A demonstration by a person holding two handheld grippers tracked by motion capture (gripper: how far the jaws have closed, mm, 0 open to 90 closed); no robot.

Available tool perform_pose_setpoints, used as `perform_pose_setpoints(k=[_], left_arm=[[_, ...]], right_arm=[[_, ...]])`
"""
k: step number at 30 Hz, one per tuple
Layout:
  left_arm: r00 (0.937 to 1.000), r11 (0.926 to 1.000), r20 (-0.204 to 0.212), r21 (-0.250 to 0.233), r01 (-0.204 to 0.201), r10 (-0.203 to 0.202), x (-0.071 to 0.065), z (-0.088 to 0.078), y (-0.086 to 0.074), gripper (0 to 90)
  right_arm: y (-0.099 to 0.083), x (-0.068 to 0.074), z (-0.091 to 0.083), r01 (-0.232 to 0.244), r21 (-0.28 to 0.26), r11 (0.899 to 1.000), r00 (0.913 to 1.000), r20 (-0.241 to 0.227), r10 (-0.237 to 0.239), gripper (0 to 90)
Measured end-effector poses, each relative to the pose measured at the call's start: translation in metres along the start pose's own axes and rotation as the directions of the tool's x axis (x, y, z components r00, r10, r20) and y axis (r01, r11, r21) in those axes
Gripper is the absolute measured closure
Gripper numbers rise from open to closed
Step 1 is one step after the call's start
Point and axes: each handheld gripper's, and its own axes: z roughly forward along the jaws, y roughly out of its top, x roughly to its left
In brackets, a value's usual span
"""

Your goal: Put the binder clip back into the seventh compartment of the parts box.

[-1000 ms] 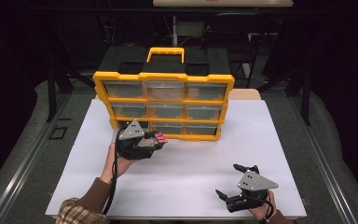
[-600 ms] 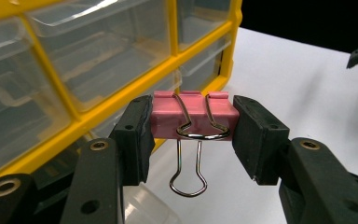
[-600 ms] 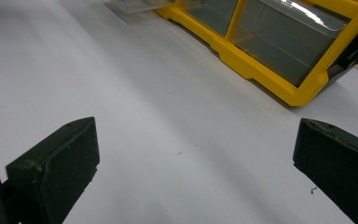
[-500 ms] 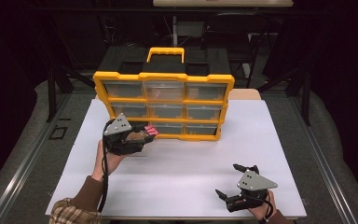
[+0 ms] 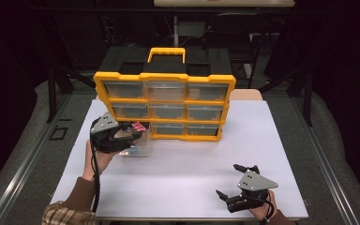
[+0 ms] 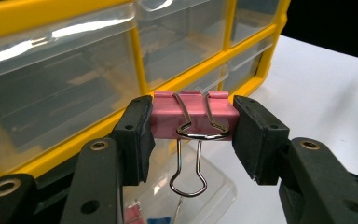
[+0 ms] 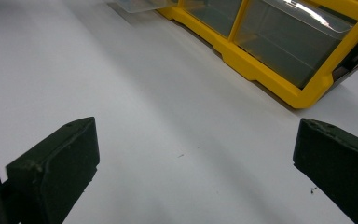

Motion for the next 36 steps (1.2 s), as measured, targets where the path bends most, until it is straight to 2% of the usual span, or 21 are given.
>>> perform_pose_setpoints(k=[10,21,23,25,28,31,33,36], left_arm=[[0.9994,0.9977,-0.025,0.063,0.024,-0.023,0.013,0.007,-0.013,49.4],[0.9995,0.9946,-0.011,0.099,0.031,-0.030,0.016,0.016,-0.019,49.4],[0.9990,0.9935,-0.018,0.105,0.044,-0.042,0.018,0.017,-0.021,49.4],[0.9991,0.9930,-0.020,0.112,0.038,-0.036,0.018,0.017,-0.022,49.4],[0.9989,0.9934,0.005,0.105,0.045,-0.046,0.018,0.018,-0.022,48.3],[0.9988,0.9933,0.004,0.105,0.049,-0.049,0.017,0.018,-0.022,34.2],[0.9988,0.9941,-0.007,0.098,0.048,-0.048,0.013,0.016,-0.022,20.7],[0.9989,0.9961,-0.015,0.076,0.045,-0.044,0.006,0.011,-0.023,14.4]], right_arm=[[0.000,0.000,0.000,0.000,0.000,1.000,1.0000,-0.002,0.000,0.0],[0.000,0.000,0.000,-0.005,0.004,1.000,1.0000,-0.001,0.005,0.0],[0.000,0.000,0.000,-0.005,0.002,1.000,1.0000,0.002,0.005,0.0],[0.000,0.001,-0.002,-0.006,0.001,1.000,1.0000,0.001,0.006,0.0],[0.000,0.001,-0.001,-0.007,0.002,1.000,1.0000,-0.001,0.007,0.0],[0.000,0.000,0.000,-0.005,0.005,1.000,1.0000,-0.002,0.005,0.0],[0.000,0.000,-0.001,-0.007,0.003,1.000,1.0000,0.001,0.007,0.0],[0.000,0.001,-0.001,-0.008,0.005,1.000,1.0000,0.000,0.008,0.0]])
